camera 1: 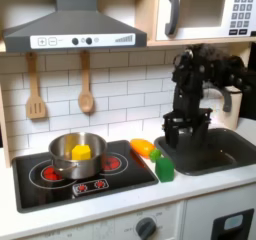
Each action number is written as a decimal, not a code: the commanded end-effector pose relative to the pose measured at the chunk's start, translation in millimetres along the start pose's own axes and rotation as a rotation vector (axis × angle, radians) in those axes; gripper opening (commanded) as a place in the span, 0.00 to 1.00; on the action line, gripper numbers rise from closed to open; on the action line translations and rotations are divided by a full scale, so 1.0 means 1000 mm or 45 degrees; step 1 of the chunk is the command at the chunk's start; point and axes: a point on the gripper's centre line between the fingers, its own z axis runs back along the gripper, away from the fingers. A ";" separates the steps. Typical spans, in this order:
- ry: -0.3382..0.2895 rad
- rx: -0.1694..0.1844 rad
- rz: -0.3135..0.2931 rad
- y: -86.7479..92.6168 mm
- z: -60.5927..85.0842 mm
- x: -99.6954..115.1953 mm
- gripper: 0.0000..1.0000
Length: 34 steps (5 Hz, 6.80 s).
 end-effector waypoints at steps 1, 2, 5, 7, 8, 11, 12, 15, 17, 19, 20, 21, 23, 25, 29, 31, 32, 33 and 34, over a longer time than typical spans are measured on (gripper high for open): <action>0.023 0.001 -0.016 -0.001 -0.007 0.019 1.00; 0.052 0.004 -0.018 0.000 -0.018 0.030 1.00; 0.102 0.005 -0.054 -0.010 -0.045 0.039 1.00; 0.130 0.024 -0.056 -0.008 -0.058 0.040 1.00; 0.149 0.029 -0.058 -0.007 -0.066 0.041 1.00; 0.213 0.030 -0.055 -0.006 -0.081 0.045 1.00; 0.241 0.028 -0.056 -0.006 -0.087 0.044 1.00; 0.274 0.058 -0.042 0.000 -0.098 0.047 1.00; 0.287 0.064 -0.063 -0.002 -0.103 0.048 1.00; 0.293 0.050 -0.060 -0.002 -0.103 0.048 0.00; 0.317 0.050 -0.062 -0.001 -0.107 0.048 0.00; 0.310 0.051 -0.073 -0.002 -0.105 0.048 0.00; 0.295 0.035 -0.075 -0.002 -0.095 0.047 0.00; 0.263 0.009 -0.046 0.005 -0.077 0.050 0.00; 0.144 -0.039 -0.042 0.014 -0.032 0.047 0.00; 0.103 -0.050 0.020 0.033 -0.019 0.054 0.00; 0.063 -0.048 0.069 0.049 -0.011 0.060 0.00; 0.026 -0.042 0.098 0.061 -0.004 0.066 0.00; 0.032 -0.043 0.123 0.072 -0.005 0.070 0.00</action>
